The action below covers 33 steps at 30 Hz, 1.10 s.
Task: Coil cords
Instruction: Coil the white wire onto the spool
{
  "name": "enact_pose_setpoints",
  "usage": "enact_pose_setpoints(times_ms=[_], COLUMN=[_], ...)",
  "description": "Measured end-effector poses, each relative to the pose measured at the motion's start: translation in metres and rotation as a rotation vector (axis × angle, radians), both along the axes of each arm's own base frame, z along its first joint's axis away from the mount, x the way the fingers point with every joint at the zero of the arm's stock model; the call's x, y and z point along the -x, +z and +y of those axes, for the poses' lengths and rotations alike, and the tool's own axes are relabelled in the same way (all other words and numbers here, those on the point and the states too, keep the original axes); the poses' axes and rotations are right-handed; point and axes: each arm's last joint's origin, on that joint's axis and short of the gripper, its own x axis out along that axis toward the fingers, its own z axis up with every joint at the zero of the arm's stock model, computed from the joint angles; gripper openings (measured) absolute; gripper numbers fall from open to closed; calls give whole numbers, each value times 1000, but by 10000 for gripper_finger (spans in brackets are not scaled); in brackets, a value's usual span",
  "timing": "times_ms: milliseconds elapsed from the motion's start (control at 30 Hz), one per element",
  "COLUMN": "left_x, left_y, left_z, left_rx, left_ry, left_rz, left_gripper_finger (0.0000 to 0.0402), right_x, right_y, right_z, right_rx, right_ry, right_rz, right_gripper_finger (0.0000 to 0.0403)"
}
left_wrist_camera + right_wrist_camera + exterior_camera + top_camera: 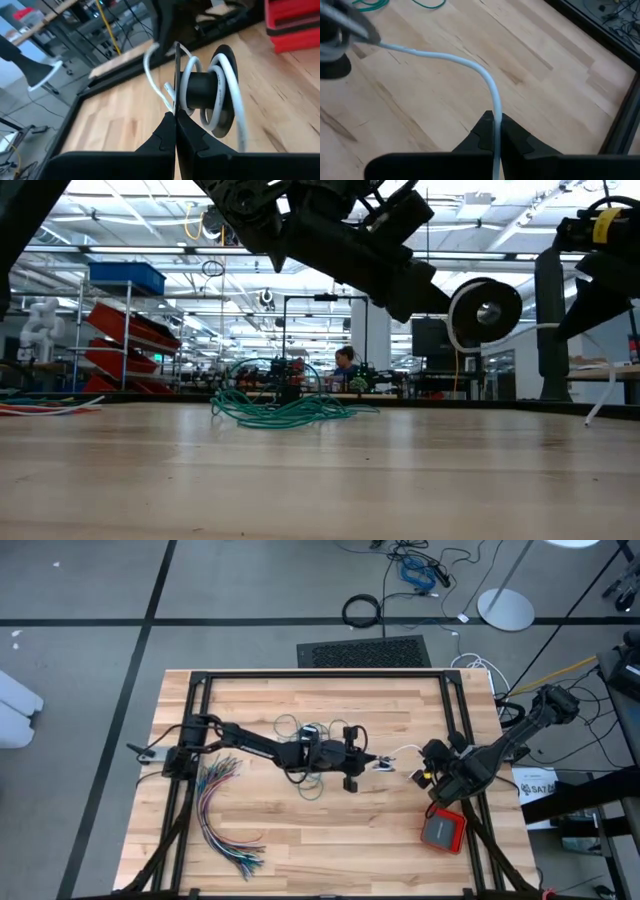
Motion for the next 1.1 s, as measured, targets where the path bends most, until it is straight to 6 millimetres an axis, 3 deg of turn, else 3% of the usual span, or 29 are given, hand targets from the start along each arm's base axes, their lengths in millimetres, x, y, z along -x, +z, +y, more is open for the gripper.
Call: enact_pose_setpoints(times_ms=[467,767,1100], left_x=[11,14,15], left_y=[-17,-21,-18], left_z=[8,12,38], left_rx=[-119,-181,-240], left_ry=[130,165,325], left_rz=[240,307,295], left_gripper_finger=[0,0,0], right_x=[0,-4,-20], right_y=[1,1,13], right_z=[0,3,12], right_rx=[-9,-1,-4], right_ry=[2,27,141], right_rz=[-9,-55,-243], right_gripper_finger=[0,0,0])
